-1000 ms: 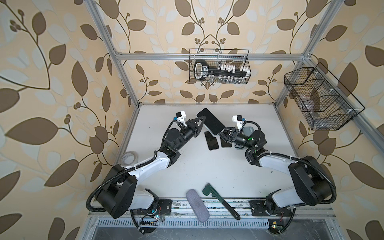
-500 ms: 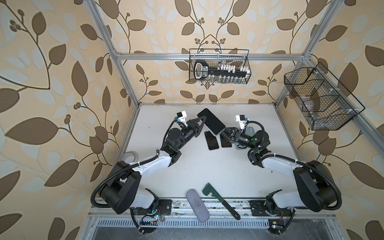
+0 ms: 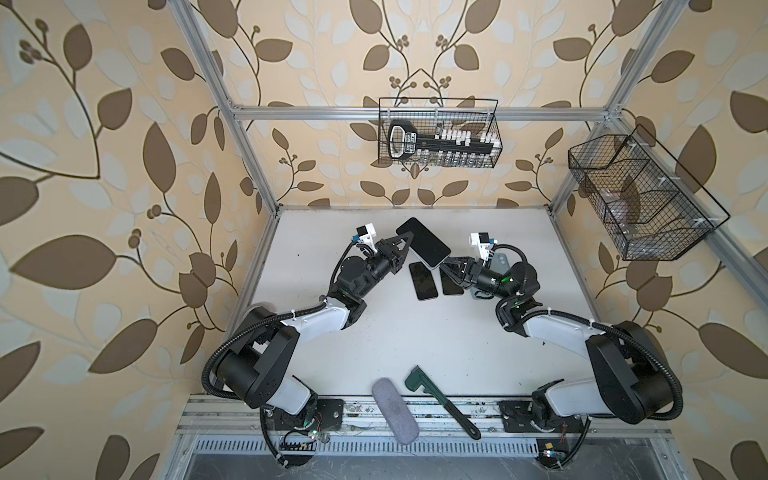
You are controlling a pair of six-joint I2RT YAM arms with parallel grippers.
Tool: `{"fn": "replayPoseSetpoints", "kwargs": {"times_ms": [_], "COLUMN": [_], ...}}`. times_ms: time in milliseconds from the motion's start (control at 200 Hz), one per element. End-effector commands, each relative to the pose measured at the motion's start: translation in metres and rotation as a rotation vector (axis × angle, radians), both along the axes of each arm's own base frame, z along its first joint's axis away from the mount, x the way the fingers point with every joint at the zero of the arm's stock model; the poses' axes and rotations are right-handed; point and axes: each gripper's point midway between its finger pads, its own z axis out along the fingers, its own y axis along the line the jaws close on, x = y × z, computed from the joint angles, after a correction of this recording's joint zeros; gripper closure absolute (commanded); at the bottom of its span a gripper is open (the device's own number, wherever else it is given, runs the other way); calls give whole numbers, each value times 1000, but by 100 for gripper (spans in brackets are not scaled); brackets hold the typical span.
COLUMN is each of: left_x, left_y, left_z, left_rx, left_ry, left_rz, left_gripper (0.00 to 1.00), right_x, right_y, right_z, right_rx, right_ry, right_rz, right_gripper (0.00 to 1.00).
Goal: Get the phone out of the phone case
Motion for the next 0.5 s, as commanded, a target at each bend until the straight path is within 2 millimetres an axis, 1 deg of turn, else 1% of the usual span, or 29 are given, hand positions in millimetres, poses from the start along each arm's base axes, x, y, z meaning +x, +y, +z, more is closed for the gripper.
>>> {"fn": "replayPoseSetpoints", "kwargs": {"times_ms": [0,175,315,495], "left_x": [2,0,-1,-1], "left_y": [2,3,4,4], "left_z": [6,6,7,7], "left_rx": [17,16,11,14], "left_ry": [-46,-42,-42,-38], "left_rz": [10,10,7,5], "left_gripper": [83,70,64,59], "right_x": [-15,-13,-11,-9], "right_y": [-5,-7,-9,-10], "right_z": [45,46,46,41], "right_rx": [89,120,140,144], "right_ry": [-148,-141,-136,-124], "right_rz": [6,-3,-16,-26], "right_gripper": [86,87,88,89]}}
